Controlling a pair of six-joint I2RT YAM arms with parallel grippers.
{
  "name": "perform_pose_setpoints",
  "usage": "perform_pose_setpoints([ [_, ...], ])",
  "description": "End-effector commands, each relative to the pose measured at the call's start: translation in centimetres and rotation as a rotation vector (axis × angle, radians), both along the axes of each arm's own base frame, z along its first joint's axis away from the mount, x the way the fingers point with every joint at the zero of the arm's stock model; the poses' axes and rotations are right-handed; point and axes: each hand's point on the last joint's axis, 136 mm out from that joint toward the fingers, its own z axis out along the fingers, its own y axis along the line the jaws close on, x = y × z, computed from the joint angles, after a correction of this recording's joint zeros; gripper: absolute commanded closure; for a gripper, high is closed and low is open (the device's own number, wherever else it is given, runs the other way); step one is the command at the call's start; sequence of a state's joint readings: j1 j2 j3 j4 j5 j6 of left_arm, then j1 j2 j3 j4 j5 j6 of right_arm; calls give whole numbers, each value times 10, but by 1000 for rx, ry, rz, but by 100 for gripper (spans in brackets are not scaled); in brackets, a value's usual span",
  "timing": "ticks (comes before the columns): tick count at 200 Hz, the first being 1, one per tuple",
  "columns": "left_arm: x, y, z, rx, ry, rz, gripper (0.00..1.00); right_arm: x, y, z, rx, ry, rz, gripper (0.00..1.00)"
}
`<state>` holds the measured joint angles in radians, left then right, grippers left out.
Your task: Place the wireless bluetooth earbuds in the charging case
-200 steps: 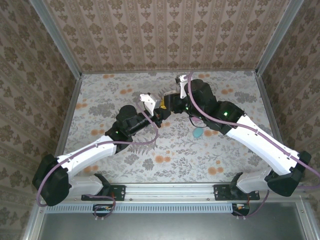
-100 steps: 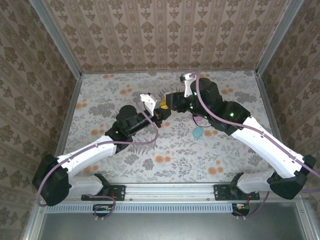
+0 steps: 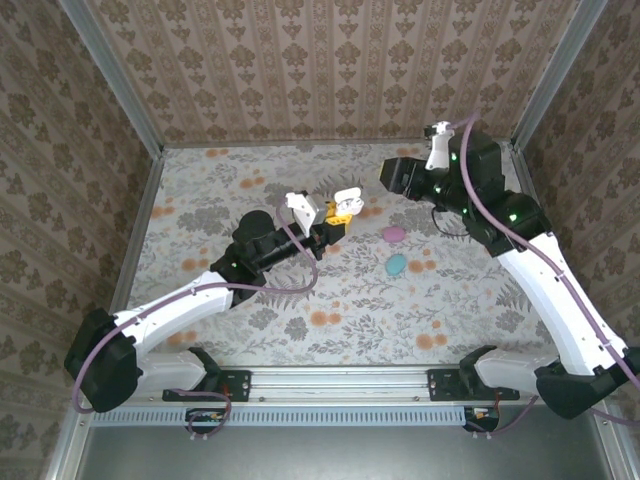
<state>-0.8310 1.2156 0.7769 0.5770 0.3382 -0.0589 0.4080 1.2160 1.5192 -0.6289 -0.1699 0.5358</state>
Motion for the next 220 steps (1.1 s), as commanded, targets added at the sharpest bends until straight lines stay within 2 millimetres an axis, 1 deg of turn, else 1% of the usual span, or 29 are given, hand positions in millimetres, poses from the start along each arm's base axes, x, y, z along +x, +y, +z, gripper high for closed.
perform_pose_setpoints([
  [1, -17, -1, 33, -38, -96, -70, 79, -9, 13, -14, 99, 129, 118, 44],
  [25, -22, -4, 36, -39, -98, -103, 79, -2, 9, -26, 146, 184, 118, 44],
  [41, -23, -6, 35, -34, -98, -116, 79, 0, 11, -27, 166, 198, 142, 44],
  [86, -25, -11, 34, -29, -91, -144, 79, 0, 21, -35, 156, 256, 224, 44],
  [117, -25, -12, 33, -25, -88, -146, 79, 0, 22, -42, 113, 295, 247, 45],
  [132, -25, -12, 33, -24, -88, -147, 79, -3, 22, -35, 107, 285, 268, 45],
  [134, -25, -12, 33, -24, -89, -146, 79, 1, 24, -40, 104, 301, 270, 45],
  [137, -25, -12, 32, -22, -88, -146, 79, 2, 25, -42, 104, 308, 275, 45],
  [164, -25, -13, 32, -21, -87, -155, 79, 1, 30, -39, 119, 315, 309, 45],
  [220, -27, -16, 34, -15, -82, -170, 79, -2, 33, -40, 140, 322, 333, 45],
])
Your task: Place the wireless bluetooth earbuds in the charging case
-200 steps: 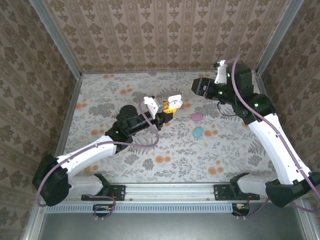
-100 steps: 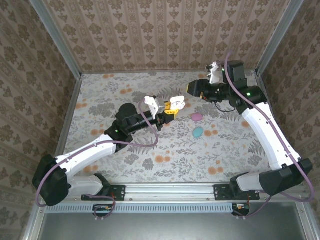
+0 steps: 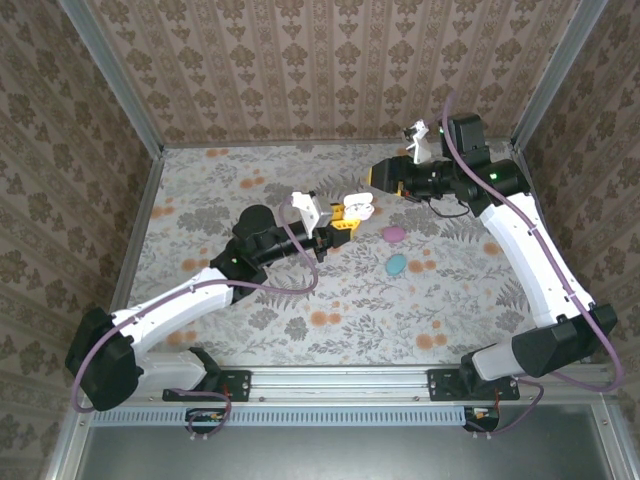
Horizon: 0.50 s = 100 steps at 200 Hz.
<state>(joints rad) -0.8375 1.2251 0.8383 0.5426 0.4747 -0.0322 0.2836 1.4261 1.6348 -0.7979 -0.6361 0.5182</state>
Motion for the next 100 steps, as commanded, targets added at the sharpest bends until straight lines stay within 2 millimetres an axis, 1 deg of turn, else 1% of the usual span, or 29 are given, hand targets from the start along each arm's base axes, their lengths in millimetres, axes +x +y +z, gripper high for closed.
perform_pose_setpoints([
  [1, -6, -3, 17, -19, -38, -30, 79, -8, 3, 3, 18, 8, 47, 45],
  [38, -5, -3, 18, -33, -37, -19, 79, -17, 12, 3, 60, 33, 117, 46],
  [64, -4, -3, 19, -35, -38, -11, 79, -20, 13, 0, 65, 38, 132, 46],
  [100, 1, -1, 20, -38, -42, 17, 79, -33, 15, 1, 79, 37, 180, 47],
])
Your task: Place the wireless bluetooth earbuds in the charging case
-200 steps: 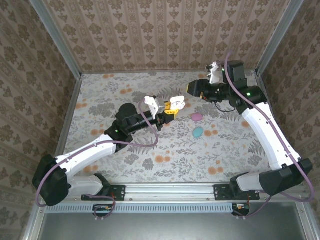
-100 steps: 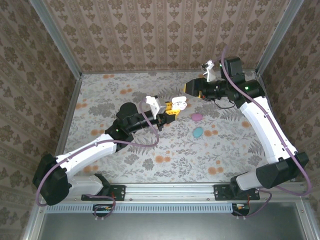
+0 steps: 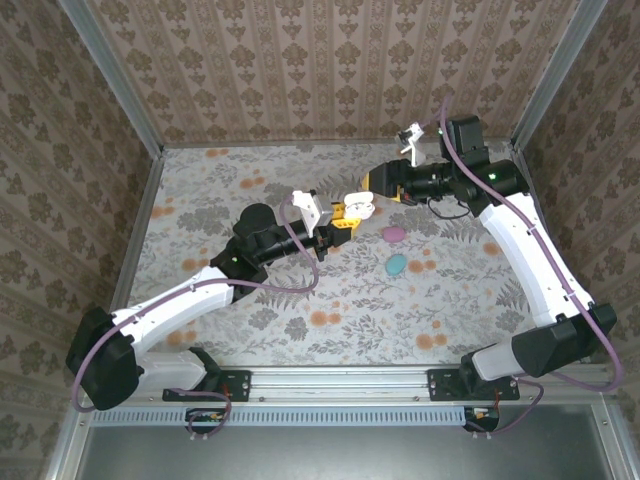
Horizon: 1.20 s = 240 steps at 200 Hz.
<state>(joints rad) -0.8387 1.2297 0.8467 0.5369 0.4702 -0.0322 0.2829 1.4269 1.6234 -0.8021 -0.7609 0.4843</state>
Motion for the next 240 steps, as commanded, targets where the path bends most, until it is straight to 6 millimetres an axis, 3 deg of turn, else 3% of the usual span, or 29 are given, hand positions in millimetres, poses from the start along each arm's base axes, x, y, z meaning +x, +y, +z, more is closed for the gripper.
perform_pose_setpoints([
  [1, 0, -1, 19, -39, -43, 13, 79, -18, 2, -2, 20, 23, 69, 48],
  [29, 2, 0, 19, -41, -42, 27, 80, -24, 2, -5, 14, 25, 85, 48],
  [37, 2, 0, 20, -43, -41, 30, 79, -33, 0, 6, 27, -5, 92, 48],
  [117, 7, 1, 19, -43, -29, 53, 80, -44, -2, 0, 36, -1, 95, 48],
  [158, 10, 1, 16, -36, -15, 66, 79, -29, -9, 4, 126, -25, -14, 42],
  [191, 18, 0, -3, 6, 49, 96, 80, -18, -40, -10, -1, -147, -177, 39],
  [240, 10, -2, -2, -32, 80, 38, 79, -48, -18, -9, 10, -482, 135, 41],
])
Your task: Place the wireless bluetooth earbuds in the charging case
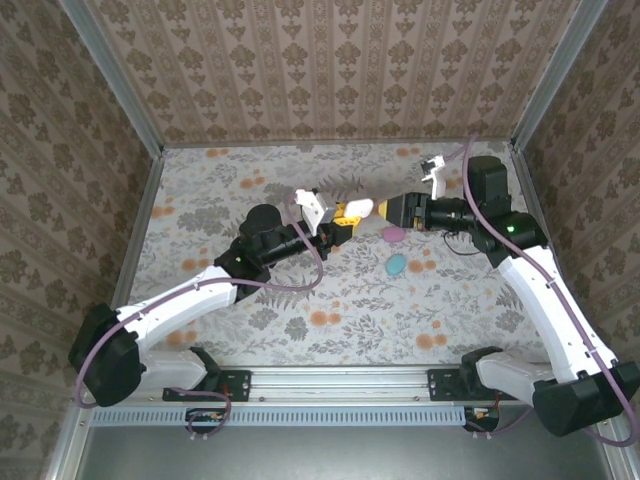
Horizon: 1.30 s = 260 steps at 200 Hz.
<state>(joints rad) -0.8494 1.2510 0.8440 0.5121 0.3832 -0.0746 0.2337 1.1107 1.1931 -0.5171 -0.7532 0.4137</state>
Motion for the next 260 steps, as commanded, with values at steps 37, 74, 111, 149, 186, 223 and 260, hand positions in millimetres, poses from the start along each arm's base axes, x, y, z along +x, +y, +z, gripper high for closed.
perform_pose_setpoints([
  [37, -22, -3, 22, -79, 14, -152, 79, -17, 17, 27, -83, -521, 290, 44],
  [74, -28, -1, 27, -94, 33, -191, 79, -39, 30, 42, -47, -695, 463, 45],
  [111, -32, -2, 36, -114, 34, -229, 79, -45, 38, 33, -45, -700, 540, 49],
  [149, -39, -4, 37, -110, 38, -282, 79, -46, 43, 37, -9, -713, 579, 53],
  [186, -40, -4, 39, -113, 41, -295, 79, -53, 45, 38, 26, -714, 625, 66],
  [223, -41, -3, 38, -110, 47, -295, 78, -57, 46, 40, 47, -703, 645, 77],
  [260, -33, 1, 34, -103, 44, -234, 68, -54, 46, 39, 39, -669, 619, 80],
])
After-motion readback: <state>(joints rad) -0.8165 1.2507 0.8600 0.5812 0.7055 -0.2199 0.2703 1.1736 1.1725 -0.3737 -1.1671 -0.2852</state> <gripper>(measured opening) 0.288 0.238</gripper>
